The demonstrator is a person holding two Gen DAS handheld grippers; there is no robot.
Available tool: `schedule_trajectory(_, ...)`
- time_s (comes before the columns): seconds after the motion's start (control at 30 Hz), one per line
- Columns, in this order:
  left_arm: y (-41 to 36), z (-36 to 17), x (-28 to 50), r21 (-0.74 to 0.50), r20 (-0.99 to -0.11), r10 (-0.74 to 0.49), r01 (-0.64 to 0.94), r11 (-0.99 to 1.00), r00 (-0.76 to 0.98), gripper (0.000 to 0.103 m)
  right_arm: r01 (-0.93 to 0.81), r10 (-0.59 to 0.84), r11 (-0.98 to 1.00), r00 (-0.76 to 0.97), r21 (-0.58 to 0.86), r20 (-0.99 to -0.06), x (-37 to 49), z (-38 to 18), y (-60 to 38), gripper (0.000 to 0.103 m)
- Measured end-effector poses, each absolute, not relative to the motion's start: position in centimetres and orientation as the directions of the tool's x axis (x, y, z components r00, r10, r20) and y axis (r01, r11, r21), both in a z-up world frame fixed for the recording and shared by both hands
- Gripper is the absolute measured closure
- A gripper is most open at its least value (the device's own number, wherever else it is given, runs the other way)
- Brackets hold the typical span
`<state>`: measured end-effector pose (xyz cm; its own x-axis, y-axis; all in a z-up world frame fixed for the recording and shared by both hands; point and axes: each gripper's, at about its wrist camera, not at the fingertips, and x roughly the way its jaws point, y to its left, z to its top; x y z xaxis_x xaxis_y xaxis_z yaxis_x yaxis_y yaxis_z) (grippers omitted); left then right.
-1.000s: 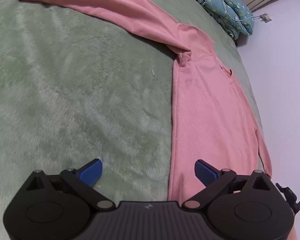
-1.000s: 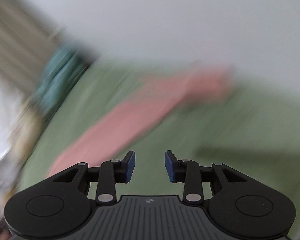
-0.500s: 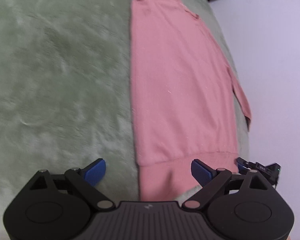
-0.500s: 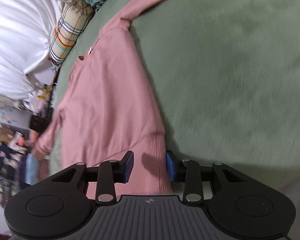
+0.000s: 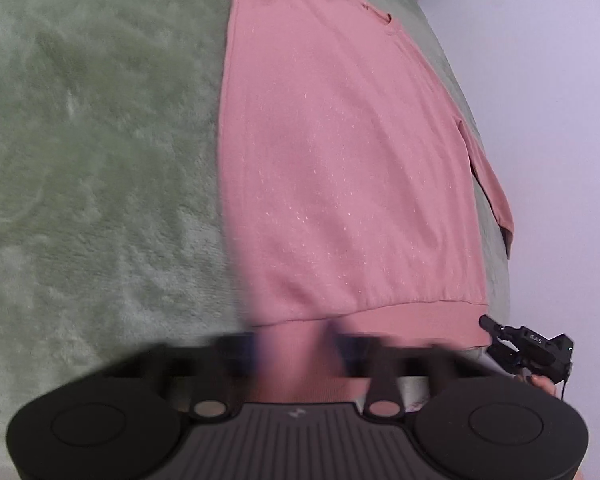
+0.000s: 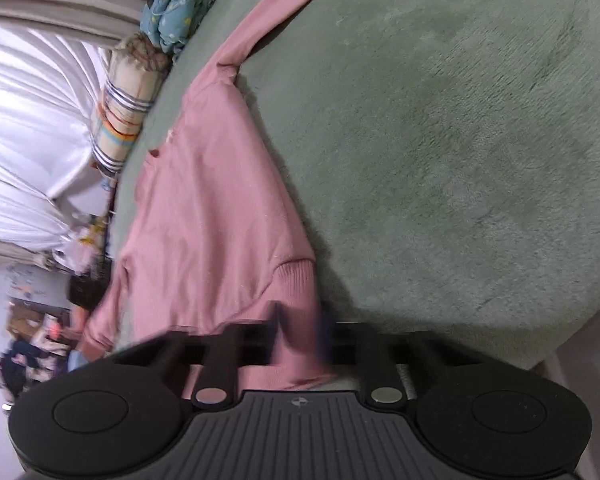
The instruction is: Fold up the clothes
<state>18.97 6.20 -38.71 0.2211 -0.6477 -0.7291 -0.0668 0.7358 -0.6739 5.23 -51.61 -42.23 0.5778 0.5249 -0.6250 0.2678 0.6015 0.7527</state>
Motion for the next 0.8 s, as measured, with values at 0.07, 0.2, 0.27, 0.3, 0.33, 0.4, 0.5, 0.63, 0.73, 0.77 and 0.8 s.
schedule_trajectory(0.07,7.6,-37.9,18.1,-0.718,-0.690,-0.684,-0.103,0.688,0.237,0.100,0.256,0.546,0.581,0.581,0.772,-0.604,4.9,-41.6,-51.5,0.095)
schedule_trajectory(0.2,9.2,-36.7,17.1,-0.700,-0.704,-0.664,-0.091,0.708,0.252,0.100,0.234,0.578,0.593,0.542,0.771,-0.610,4.2,-39.9,-51.0,0.095)
schedule_trajectory(0.27,9.5,-37.9,17.1,-0.671,-0.735,-0.637,-0.115,0.732,0.232,0.100,0.253,0.556,0.659,0.470,0.708,-0.686,4.6,-40.3,-50.1,0.095)
schedule_trajectory(0.3,9.5,-39.1,17.0,-0.659,-0.750,-0.628,-0.145,0.738,0.208,0.100,0.265,0.543,0.677,0.451,0.687,-0.708,4.8,-40.8,-49.7,0.095)
schedule_trajectory(0.33,9.6,-39.7,17.0,-0.659,-0.751,-0.629,-0.154,0.736,0.201,0.100,0.269,0.536,0.683,0.445,0.679,-0.717,4.9,-41.0,-49.6,0.095)
schedule_trajectory(0.4,9.9,-39.2,16.9,-0.671,-0.739,-0.640,-0.138,0.729,0.212,0.098,0.264,0.523,0.699,0.446,0.665,-0.727,5.1,-40.9,-49.3,0.095)
schedule_trajectory(0.5,10.8,-38.1,16.3,-0.649,-0.753,-0.617,-0.105,0.754,0.227,0.083,0.257,0.508,0.721,0.436,0.644,-0.743,4.9,-40.3,-49.6,0.091)
schedule_trajectory(0.63,13.6,-36.4,16.0,-0.623,-0.762,-0.567,-0.115,0.774,0.314,0.071,0.302,0.421,0.727,0.513,0.617,-0.748,4.2,-38.7,-52.3,0.090)
schedule_trajectory(0.73,15.4,-34.9,17.0,-0.634,-0.730,-0.533,-0.133,0.762,0.428,0.059,0.328,0.331,0.676,0.666,0.661,-0.669,4.3,-37.2,-54.5,0.085)
schedule_trajectory(0.77,15.6,-34.7,17.4,-0.633,-0.727,-0.525,-0.135,0.762,0.442,0.054,0.319,0.315,0.606,0.745,0.729,-0.588,5.2,-37.0,-55.2,0.080)
schedule_trajectory(0.8,15.7,-34.5,18.0,-0.627,-0.728,-0.513,-0.142,0.766,0.454,0.053,0.302,0.317,0.540,0.792,0.786,-0.522,6.6,-37.3,-55.4,0.078)
